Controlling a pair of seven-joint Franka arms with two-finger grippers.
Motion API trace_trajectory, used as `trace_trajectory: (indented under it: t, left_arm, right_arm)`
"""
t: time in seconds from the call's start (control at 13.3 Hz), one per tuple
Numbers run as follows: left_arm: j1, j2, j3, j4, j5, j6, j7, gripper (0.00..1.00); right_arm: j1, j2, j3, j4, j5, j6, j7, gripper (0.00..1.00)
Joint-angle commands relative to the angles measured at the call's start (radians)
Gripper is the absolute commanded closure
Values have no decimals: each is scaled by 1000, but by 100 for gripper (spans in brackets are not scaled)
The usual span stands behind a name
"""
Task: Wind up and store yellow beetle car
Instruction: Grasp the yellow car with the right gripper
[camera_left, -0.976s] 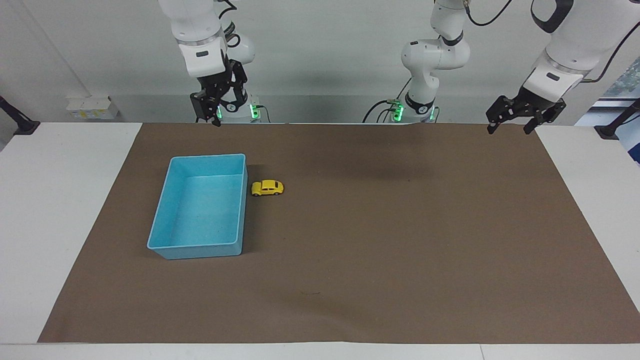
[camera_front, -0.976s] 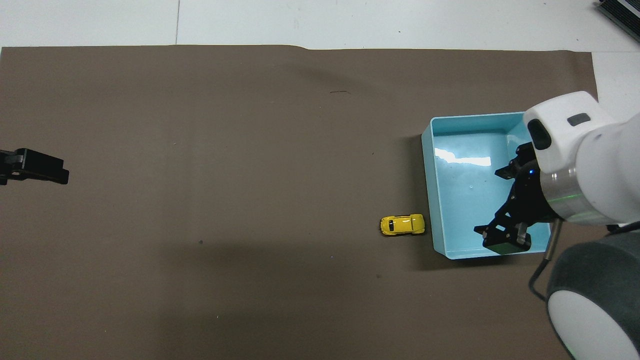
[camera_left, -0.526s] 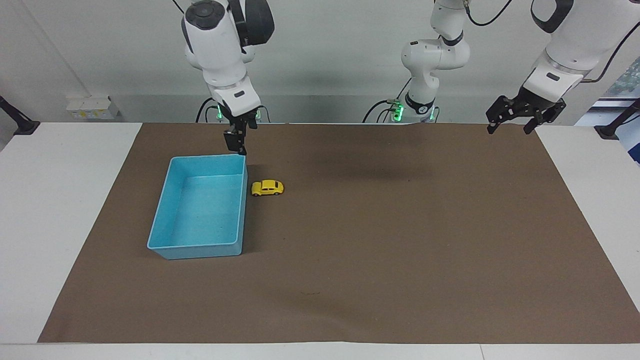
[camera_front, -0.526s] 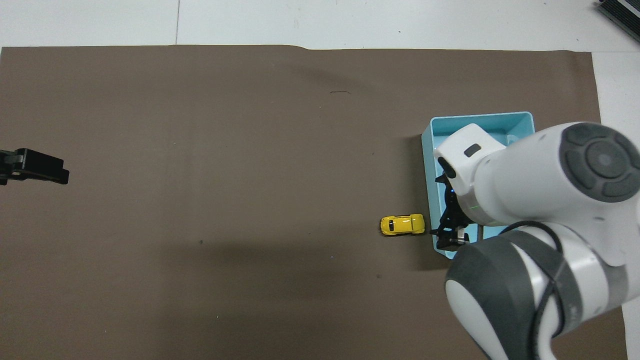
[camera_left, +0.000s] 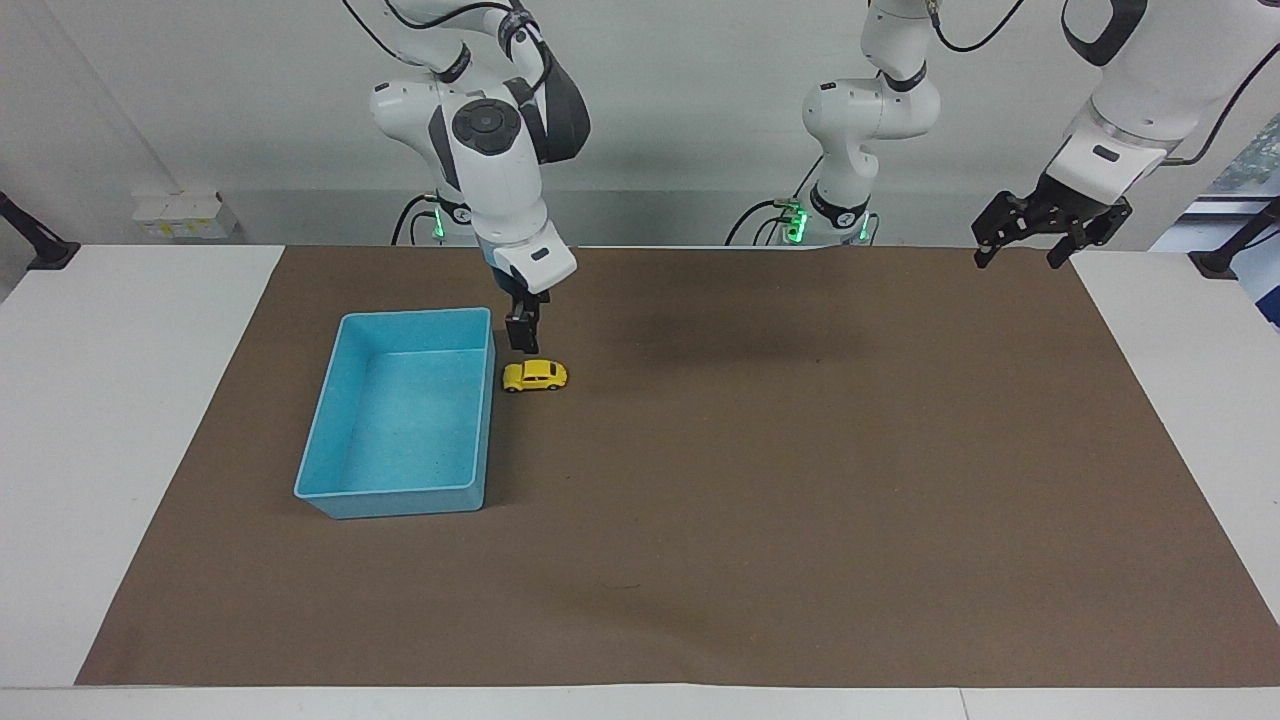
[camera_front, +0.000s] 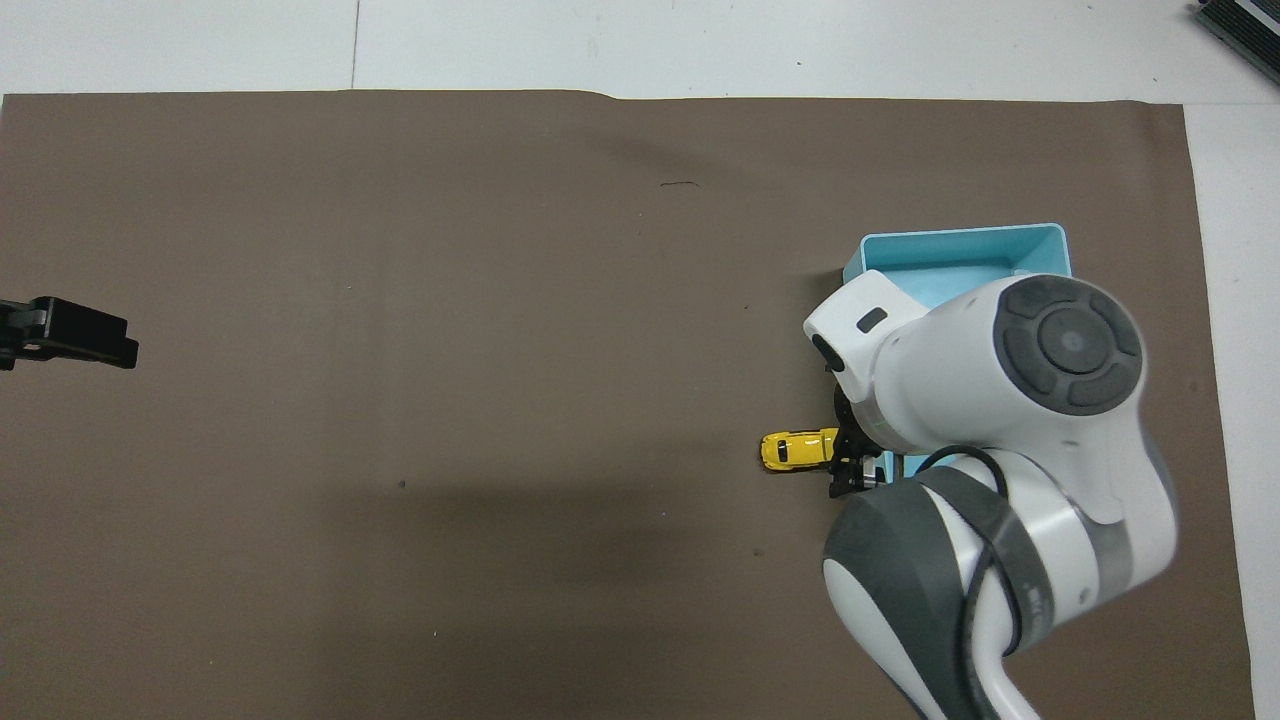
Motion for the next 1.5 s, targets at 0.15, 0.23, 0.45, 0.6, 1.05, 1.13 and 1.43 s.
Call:
trace_trajectory:
  t: [0.15, 0.23, 0.45, 0.6, 1.05, 1.13, 1.43]
  left_arm:
    - [17, -15, -12, -17, -3, -8, 10, 0]
    - [17, -16, -12, -17, -3, -10, 10, 0]
    - [17, -15, -12, -17, -3, -8, 10, 0]
    - [17, -16, -12, -17, -3, -8, 10, 0]
    - [17, -16, -12, -17, -3, -8, 10, 0]
    - [17, -15, -12, -17, -3, -8, 10, 0]
    - [17, -16, -12, -17, -3, -10, 10, 0]
  right_arm:
    - [10, -19, -2, -143, -24, 164, -60, 0]
    - [10, -20, -2, -187, -24, 215, -63, 0]
    - [5, -17, -4, -258, -33, 301, -65, 0]
    - [-4, 9, -4, -292, -68, 365, -66, 0]
    - [-9, 121, -4, -349, -125, 559, -65, 15]
    - [-7, 122, -4, -346, -125, 557, -65, 40]
    - [7, 124, -4, -265, -125, 426, -54, 100]
